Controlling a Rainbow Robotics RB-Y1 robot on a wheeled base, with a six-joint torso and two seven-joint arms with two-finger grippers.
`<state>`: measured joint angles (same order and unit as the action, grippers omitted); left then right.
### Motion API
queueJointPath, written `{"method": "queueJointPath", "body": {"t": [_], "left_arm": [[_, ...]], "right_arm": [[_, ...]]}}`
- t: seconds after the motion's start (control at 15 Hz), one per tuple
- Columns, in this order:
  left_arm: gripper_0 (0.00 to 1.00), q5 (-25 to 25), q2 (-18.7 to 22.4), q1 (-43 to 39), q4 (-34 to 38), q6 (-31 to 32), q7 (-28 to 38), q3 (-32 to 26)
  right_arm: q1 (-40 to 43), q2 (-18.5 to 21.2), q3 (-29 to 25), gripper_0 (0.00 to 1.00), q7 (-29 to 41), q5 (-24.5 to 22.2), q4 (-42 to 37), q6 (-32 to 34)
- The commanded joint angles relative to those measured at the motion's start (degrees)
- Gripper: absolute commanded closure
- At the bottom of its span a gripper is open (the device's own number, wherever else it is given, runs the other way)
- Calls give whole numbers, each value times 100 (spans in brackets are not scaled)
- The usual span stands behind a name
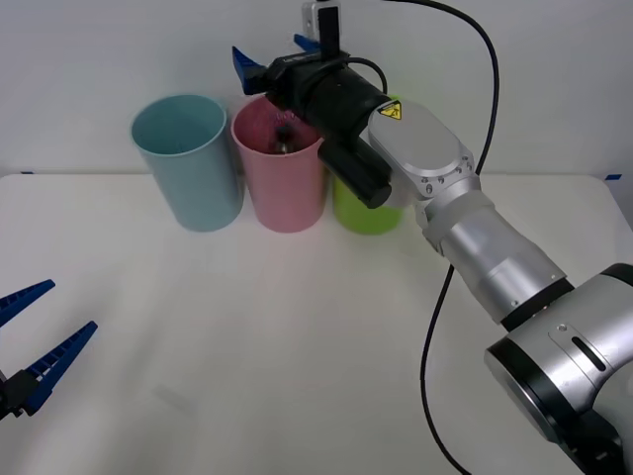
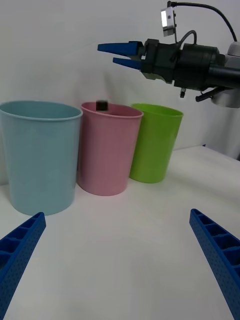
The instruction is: Grasp the object on the table and drop it into the matching bin: aluminum can to the light blue bin, PET bottle to the pink bin.
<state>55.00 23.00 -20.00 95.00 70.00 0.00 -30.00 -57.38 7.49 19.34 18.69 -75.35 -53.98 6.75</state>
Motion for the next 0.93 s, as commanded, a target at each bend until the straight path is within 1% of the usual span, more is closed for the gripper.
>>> {"method": "queueJointPath", "body": {"t": [0.07, 0.2, 0.33, 0.53, 0.8, 0.93], "left_arm": [[0, 0, 0, 0, 0, 0, 0, 0], [0, 0, 0, 0, 0, 0, 0, 0], [0, 0, 0, 0, 0, 0, 0, 0], [0, 0, 0, 0, 0, 0, 0, 0], [0, 0, 0, 0, 0, 0, 0, 0], [0, 0, 0, 0, 0, 0, 0, 0]], "right_arm": [[8, 139, 0, 0, 21, 47, -95, 125], [34, 253, 0, 0, -6, 144, -148, 318], [166, 403, 0, 0, -6, 240, -368, 459], [614, 658, 0, 0, 38, 231, -1001, 555], [1344, 1141, 9, 0, 117, 275, -1985, 819], [1766, 1449, 9, 0, 153, 355, -2565, 916]]}}
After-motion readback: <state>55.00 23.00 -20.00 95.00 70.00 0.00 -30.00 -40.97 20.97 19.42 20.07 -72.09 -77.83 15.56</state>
